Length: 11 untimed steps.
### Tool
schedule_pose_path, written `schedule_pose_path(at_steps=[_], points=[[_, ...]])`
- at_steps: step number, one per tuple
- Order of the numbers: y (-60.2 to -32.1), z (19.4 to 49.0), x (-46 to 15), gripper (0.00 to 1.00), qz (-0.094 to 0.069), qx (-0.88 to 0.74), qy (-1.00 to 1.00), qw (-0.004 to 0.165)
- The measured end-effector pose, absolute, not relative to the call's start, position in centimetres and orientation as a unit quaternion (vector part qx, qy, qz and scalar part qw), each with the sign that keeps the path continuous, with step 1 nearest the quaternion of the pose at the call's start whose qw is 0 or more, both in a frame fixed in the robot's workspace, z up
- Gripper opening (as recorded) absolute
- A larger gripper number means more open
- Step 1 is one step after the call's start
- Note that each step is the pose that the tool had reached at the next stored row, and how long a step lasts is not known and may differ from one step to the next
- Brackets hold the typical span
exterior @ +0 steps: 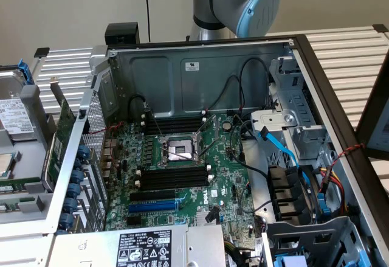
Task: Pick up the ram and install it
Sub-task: 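Pick up the ram and move it above insertion slot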
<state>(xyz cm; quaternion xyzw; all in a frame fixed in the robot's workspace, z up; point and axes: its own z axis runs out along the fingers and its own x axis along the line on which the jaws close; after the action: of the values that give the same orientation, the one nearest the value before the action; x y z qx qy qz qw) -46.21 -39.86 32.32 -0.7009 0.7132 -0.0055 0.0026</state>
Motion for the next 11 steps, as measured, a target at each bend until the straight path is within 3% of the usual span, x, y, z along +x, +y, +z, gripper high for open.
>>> schedule_pose_path(at_steps=[11], points=[[-39.9, 30.3, -46.2, 0.36, -0.005, -0.701, 0.713, 0.002]])
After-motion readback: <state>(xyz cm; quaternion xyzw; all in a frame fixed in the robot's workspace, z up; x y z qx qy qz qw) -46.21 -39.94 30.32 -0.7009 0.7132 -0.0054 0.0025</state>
